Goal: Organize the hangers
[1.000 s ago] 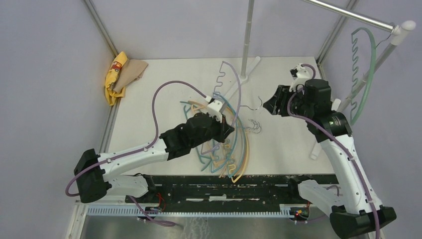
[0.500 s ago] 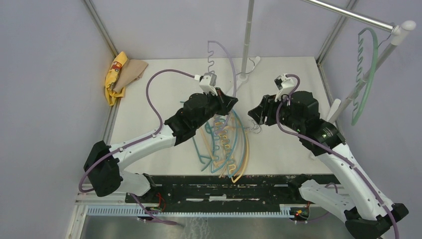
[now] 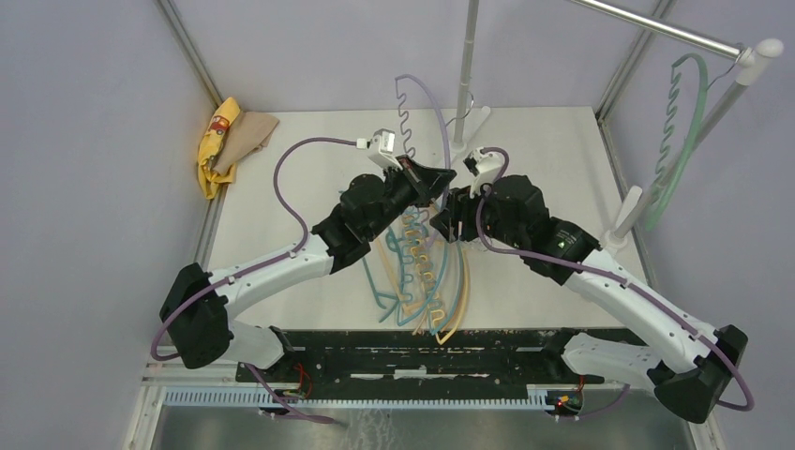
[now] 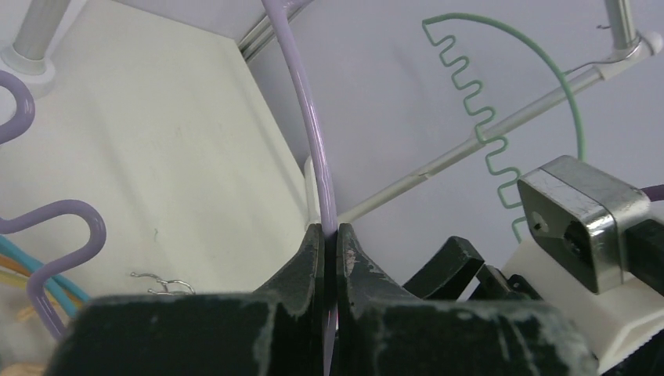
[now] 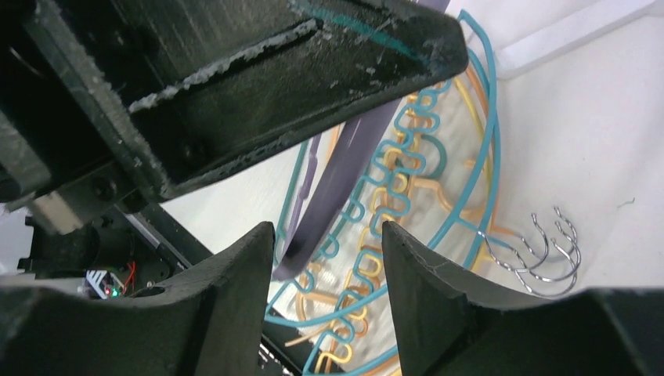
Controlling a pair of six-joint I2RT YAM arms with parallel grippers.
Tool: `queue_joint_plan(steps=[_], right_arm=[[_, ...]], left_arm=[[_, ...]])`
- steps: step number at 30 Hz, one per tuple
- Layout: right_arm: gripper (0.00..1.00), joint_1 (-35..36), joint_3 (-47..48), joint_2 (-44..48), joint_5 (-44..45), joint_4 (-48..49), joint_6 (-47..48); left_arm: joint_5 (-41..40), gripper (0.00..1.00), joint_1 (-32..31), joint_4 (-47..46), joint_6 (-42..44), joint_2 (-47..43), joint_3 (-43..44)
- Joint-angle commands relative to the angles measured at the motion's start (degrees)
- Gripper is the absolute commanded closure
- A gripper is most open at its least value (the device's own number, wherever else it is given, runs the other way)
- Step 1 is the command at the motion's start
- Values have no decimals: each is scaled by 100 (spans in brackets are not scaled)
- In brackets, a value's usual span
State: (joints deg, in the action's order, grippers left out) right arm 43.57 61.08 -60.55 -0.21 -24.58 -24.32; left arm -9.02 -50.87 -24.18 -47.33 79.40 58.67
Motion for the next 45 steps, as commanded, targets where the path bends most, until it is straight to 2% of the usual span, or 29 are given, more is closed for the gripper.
queue_joint_plan(steps=[1, 6, 8, 10, 12, 16, 17, 18, 19, 20, 21, 25, 28, 32, 37, 41, 45], right_arm=[[39, 127, -78, -26, 350, 740, -28], [43, 206, -155, -204, 542, 871, 31], [54, 214, -218, -271, 557, 957, 25], [72, 213, -219, -334, 543, 997, 77], [82, 214, -207, -388, 559, 979, 119], [94, 218, -237, -267, 1069, 808, 141], [96, 214, -240, -197, 1289, 714, 144], [99, 213, -233, -116, 1530, 585, 146], [99, 221, -217, -14, 1752, 464, 167], [99, 216, -208, 92, 1950, 357, 180], [99, 214, -195, 207, 2114, 243, 186], [99, 218, -143, 706, 2639, -164, 247], [99, 214, -32, 1037, 2869, -600, 192], [99, 213, 221, 1383, 3453, -1265, 151], [99, 218, 747, 1283, 4448, -1896, 117], [99, 145, 1251, 991, 4939, -1900, 289], [99, -164, 1844, 570, 4948, -1752, 493]], left_arm=[[-105, 97, -2, -826, -493, -244, -21], [89, 97, 8, -1336, -941, -196, -184], [204, 97, 14, -1469, -1104, -167, -167], [277, 97, 11, -1536, -1193, -152, -130], [319, 97, 13, -1606, -1216, -171, -140], [512, 97, 17, -1585, -1041, -249, -177], [658, 92, 16, -1514, -891, -282, -159], [827, 75, 17, -1414, -718, -333, -147], [993, 47, 18, -1255, -541, -397, -156], [1181, 14, 14, -1198, -332, -475, -217], [1362, 1, 16, -1191, -145, -585, -329], [2018, 1, 23, -1244, 451, -1250, -970], [2245, 1, 23, -949, 737, -1764, -1381], [2009, 1, 14, 63, 1169, -2315, -1733], [1412, 1, 15, 1014, 1600, -2505, -1991], [1254, 1, 12, 1172, 1683, -2418, -2123], [1306, 1, 16, 1134, 1694, -2329, -2187]])
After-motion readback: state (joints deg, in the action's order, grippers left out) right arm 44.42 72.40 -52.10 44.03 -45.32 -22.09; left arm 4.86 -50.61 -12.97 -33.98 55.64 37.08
